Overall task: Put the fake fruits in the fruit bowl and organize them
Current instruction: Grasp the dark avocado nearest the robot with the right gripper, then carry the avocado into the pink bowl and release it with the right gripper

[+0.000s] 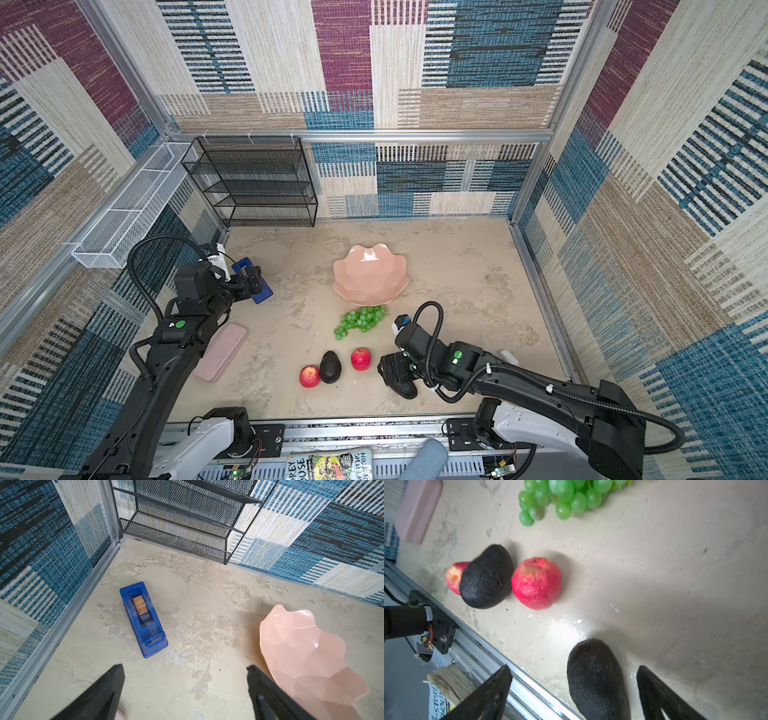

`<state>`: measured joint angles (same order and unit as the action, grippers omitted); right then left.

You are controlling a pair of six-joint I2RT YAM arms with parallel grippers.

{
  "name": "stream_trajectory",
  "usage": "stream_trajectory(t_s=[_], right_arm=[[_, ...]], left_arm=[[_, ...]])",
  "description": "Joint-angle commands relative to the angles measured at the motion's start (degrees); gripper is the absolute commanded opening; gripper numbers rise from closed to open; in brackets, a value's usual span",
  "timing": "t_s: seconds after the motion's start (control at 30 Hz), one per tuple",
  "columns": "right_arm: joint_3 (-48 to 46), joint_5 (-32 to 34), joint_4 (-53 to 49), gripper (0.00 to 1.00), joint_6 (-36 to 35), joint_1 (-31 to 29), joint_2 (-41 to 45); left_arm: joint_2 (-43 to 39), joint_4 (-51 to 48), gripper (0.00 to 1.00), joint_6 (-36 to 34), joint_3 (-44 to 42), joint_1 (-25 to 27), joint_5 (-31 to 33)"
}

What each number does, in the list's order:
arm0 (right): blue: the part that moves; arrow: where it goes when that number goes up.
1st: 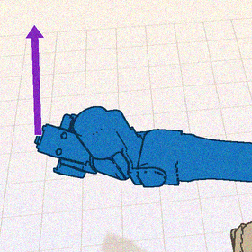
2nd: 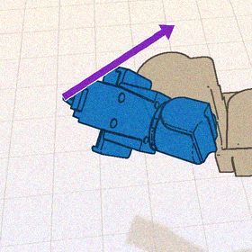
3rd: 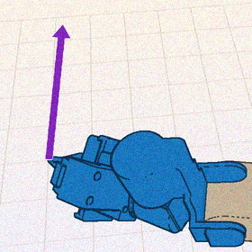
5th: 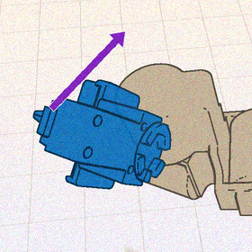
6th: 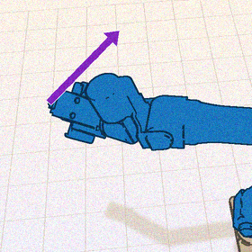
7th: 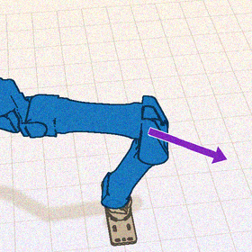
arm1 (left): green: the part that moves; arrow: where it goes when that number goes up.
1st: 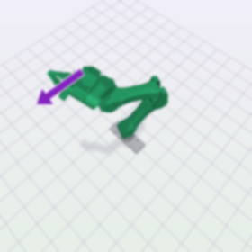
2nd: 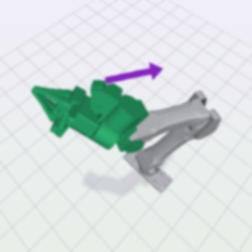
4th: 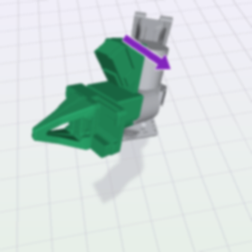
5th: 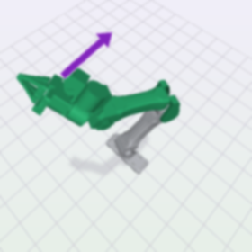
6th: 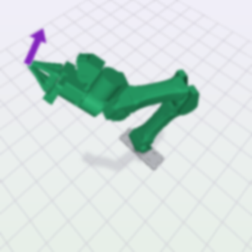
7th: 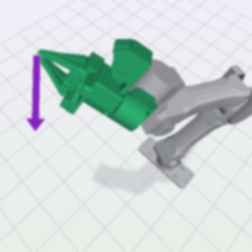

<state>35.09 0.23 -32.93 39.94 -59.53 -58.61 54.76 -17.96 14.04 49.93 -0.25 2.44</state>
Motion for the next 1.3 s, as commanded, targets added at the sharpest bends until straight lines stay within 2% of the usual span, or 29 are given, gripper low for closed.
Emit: stream_trajectory(t_s=[0.0,0.17,0.33,0.5,0.6,0.73,0.83,1.0,1.13,1.27], right_arm=[[-0.8,3.54,-1.4,0.96,6.55,-2.74,-1.94],[-2.37,5.08,1.59,0.92,7.62,-3.96,-6.32],[-1.69,7.77,2.5,0.72,7.96,-4.04,-9.75],[1.74,11.27,2.52,0.57,7.34,-3.08,-9.16],[5.46,11.6,3.53,0.53,4.42,0.99,-8.44],[12.78,11.37,9.53,0.53,-5.33,11.07,-10.8],[20.26,10.04,14.66,0.53,-13.54,18.24,-17.17],[33.96,4.26,19.51,0.52,-22.56,24.79,-33.29],[44.21,2.7,19.67,0.51,-27.23,26.43,-46.11],[50.71,0.73,19.28,0.51,-29.01,27.27,-54.49]], left_arm=[[-0.27,-0.71,0.96,1.42,0.71,-0.01,-0.23],[-0.58,-0.78,0.96,1.16,0.65,-0.01,0.26],[-0.56,-1.03,0.96,0.9,0.74,-0.01,0.59],[-0.4,-0.96,0.96,0.9,0.62,-0.01,0.98],[-0.02,-1.12,0.96,1.0,0.75,-0.01,0.99],[-0.15,-1.61,0.96,1.05,0.78,-0.01,1.44],[-0.46,-2.02,0.96,0.9,0.44,0.07,1.98],[-0.63,-3.81,0.97,0.23,1.32,-0.01,-0.66],[-2.32,-11.13,0.96,0.92,1.96,-0.01,-3.08],[-2.89,-21.89,0.92,3.96,2.74,-0.01,-10.81]])
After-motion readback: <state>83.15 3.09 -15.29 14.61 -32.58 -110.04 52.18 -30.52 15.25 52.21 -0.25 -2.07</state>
